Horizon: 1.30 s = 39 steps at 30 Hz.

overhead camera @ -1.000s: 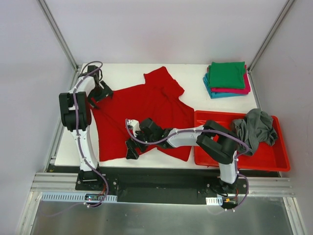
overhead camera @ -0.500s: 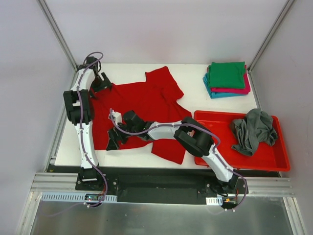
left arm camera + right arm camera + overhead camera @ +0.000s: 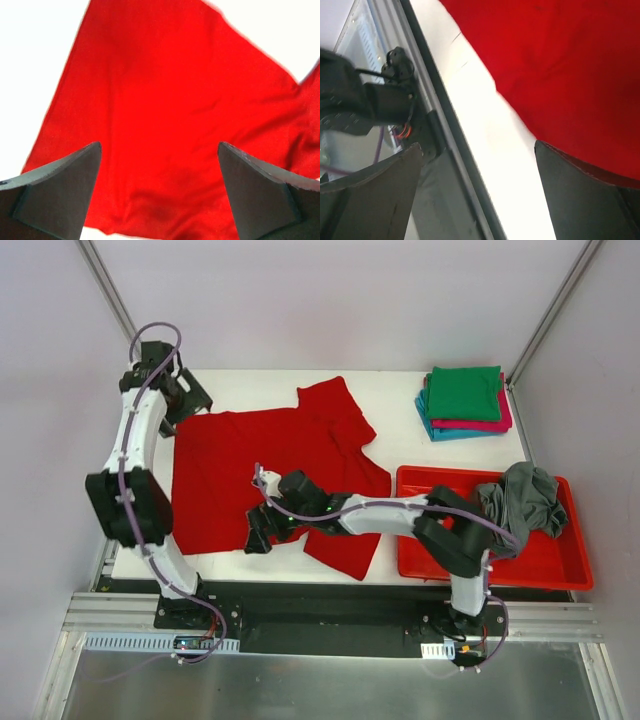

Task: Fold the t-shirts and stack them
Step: Flatten out the tshirt

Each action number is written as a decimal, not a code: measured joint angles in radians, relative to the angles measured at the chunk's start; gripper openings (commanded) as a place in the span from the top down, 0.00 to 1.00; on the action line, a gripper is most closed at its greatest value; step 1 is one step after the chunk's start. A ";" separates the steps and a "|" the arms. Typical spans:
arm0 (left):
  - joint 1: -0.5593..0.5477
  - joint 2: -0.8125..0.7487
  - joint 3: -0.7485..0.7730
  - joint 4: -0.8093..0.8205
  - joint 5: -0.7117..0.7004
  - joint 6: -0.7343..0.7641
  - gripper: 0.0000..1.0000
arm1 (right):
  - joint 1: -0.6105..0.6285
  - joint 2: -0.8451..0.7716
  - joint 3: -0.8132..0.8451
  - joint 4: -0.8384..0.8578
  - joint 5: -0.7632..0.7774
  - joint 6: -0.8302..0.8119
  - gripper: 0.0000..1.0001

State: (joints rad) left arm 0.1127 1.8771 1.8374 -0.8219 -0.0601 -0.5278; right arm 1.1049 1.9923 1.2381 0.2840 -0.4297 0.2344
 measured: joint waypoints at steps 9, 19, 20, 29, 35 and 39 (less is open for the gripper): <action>-0.055 -0.567 -0.845 0.145 0.043 -0.111 0.01 | -0.011 -0.457 -0.300 -0.331 0.359 -0.040 0.04; -0.053 -0.843 -1.269 0.312 0.019 -0.184 0.01 | -0.004 -0.504 -0.471 -0.486 0.464 0.004 0.04; -0.052 -0.836 -1.283 0.324 0.002 -0.195 0.01 | 0.006 -0.504 -0.470 -0.490 0.465 0.011 0.04; 0.048 -0.779 -1.308 0.333 -0.085 -0.228 0.01 | 0.126 -0.507 -0.450 -0.581 0.455 0.099 0.04; 0.079 -0.795 -1.308 0.305 -0.129 -0.245 0.01 | 0.171 -0.507 -0.394 -0.628 0.378 0.124 0.04; 0.079 -0.864 -1.290 0.267 -0.122 -0.265 0.01 | 0.154 -0.513 -0.303 -0.669 0.365 0.079 0.04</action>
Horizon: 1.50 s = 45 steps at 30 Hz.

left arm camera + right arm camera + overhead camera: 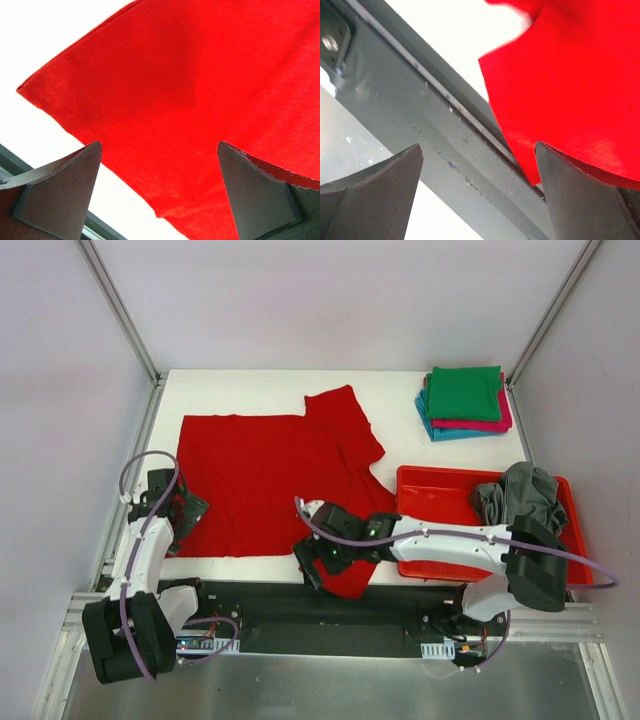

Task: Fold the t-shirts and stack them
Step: Flatten out the tshirt

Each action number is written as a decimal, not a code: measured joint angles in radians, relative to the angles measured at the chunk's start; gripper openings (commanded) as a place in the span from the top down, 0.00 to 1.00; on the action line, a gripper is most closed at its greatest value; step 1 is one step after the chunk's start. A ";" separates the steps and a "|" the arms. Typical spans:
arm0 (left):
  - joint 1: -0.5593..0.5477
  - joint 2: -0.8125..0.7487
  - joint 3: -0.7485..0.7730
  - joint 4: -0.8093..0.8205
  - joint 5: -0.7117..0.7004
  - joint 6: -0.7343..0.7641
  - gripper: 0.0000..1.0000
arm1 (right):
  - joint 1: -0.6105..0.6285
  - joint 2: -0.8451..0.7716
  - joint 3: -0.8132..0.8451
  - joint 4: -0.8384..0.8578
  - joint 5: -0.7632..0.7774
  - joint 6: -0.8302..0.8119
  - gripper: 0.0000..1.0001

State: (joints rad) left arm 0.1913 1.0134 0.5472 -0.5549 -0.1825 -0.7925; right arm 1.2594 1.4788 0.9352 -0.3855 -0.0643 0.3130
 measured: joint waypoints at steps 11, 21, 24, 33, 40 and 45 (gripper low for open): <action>-0.014 0.154 0.293 0.151 0.305 0.050 0.01 | -0.525 0.142 0.381 -0.090 0.030 -0.221 0.04; -0.032 0.565 0.359 0.237 0.316 0.077 0.01 | -0.737 0.629 0.808 -0.137 -0.042 -0.346 0.04; -0.027 0.606 0.390 0.239 0.295 0.074 0.01 | -0.789 0.761 0.896 -0.156 -0.082 -0.354 0.04; 0.006 0.626 0.404 0.256 0.247 0.055 0.01 | -0.864 0.907 1.108 -0.212 -0.028 -0.318 0.04; 0.019 0.628 0.405 0.258 0.224 0.042 0.01 | -0.892 0.907 1.110 -0.237 0.014 -0.246 0.04; 0.019 0.628 0.406 0.257 0.229 0.043 0.01 | -0.940 0.872 1.061 -0.240 -0.008 -0.216 0.04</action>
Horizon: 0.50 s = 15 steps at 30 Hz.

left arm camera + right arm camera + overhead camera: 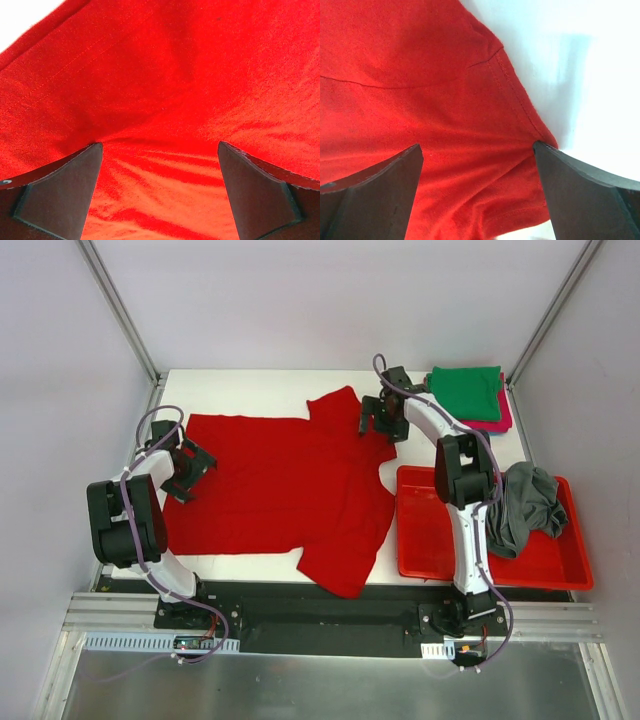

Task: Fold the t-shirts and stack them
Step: Flatten out the tshirt

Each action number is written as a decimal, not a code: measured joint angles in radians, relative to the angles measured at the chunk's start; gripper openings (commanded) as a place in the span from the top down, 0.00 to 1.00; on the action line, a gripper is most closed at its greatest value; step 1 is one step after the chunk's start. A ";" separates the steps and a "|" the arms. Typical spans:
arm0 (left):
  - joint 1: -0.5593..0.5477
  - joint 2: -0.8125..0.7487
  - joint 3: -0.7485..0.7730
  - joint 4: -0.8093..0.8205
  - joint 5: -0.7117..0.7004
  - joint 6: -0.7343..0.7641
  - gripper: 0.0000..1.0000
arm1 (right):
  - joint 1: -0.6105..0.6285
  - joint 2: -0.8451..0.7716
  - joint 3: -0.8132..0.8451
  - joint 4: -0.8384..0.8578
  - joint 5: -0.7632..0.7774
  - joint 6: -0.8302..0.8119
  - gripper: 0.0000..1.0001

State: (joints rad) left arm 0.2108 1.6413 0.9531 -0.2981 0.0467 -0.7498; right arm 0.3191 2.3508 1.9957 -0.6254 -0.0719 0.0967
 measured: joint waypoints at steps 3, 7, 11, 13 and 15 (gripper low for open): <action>0.001 -0.002 0.000 0.000 0.023 0.007 0.01 | -0.011 -0.033 -0.048 0.000 -0.019 -0.010 0.04; 0.000 -0.010 0.005 -0.011 0.074 0.024 0.01 | -0.005 -0.062 -0.066 0.000 -0.021 -0.064 0.04; 0.000 -0.038 0.032 -0.025 0.115 0.038 0.01 | 0.032 -0.097 -0.058 0.001 -0.018 -0.127 0.04; -0.001 -0.055 0.060 -0.029 0.132 0.042 0.01 | 0.060 -0.107 -0.044 0.006 -0.018 -0.141 0.04; -0.002 -0.059 0.097 -0.028 0.146 0.048 0.01 | 0.093 -0.112 -0.031 0.019 -0.018 -0.142 0.04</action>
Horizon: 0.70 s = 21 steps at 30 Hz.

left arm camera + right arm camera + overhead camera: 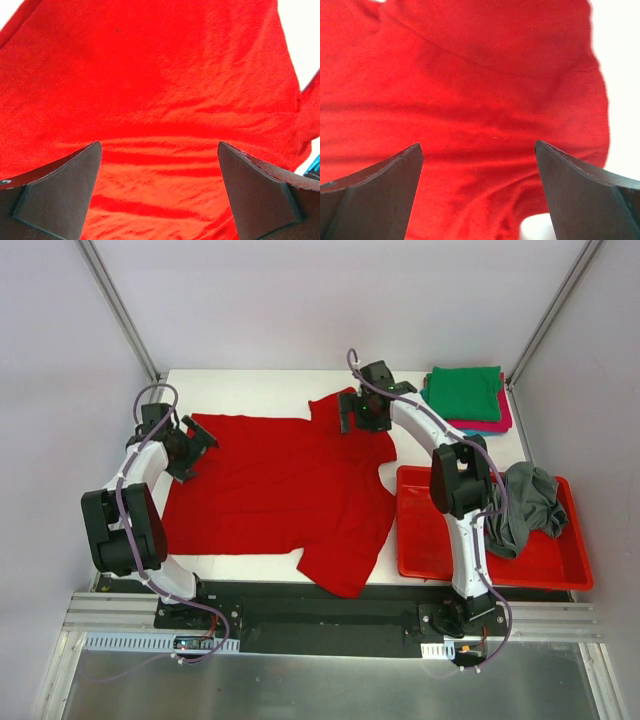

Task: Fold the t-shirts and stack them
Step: Flatten out the tshirt, then grap the side of the flattened tshirt closest away from the robot with both arms

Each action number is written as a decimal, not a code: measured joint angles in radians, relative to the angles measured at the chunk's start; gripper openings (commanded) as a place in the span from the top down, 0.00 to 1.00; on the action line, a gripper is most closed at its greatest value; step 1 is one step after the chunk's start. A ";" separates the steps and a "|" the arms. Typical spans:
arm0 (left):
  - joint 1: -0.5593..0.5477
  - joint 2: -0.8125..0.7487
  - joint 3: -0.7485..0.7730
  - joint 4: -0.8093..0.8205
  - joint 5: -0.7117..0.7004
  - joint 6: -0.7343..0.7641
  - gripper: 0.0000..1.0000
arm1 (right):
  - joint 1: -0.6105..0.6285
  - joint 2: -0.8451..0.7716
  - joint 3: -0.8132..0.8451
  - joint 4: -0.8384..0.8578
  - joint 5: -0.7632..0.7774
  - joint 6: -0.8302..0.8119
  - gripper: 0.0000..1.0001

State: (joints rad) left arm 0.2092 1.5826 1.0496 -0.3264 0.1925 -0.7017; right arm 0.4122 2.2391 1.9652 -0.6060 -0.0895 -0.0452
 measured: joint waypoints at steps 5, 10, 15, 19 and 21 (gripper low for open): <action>-0.009 0.041 0.107 0.000 0.034 0.028 0.01 | 0.067 0.009 -0.008 0.036 -0.001 0.039 0.04; -0.020 0.183 0.218 0.014 0.066 0.046 0.01 | 0.086 0.087 0.042 0.045 -0.002 0.085 0.04; -0.020 0.320 0.257 0.007 0.065 0.047 0.01 | 0.077 0.156 0.091 0.061 -0.007 0.145 0.04; -0.016 0.388 0.325 -0.023 0.044 0.043 0.01 | 0.078 0.224 0.188 0.092 -0.015 0.204 0.04; -0.008 0.412 0.365 -0.025 0.023 0.044 0.01 | 0.077 0.266 0.251 0.109 -0.017 0.241 0.04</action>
State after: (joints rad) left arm 0.2016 1.9949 1.4143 -0.3515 0.2157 -0.6579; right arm 0.4896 2.5046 2.2162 -0.4969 -0.1062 0.1959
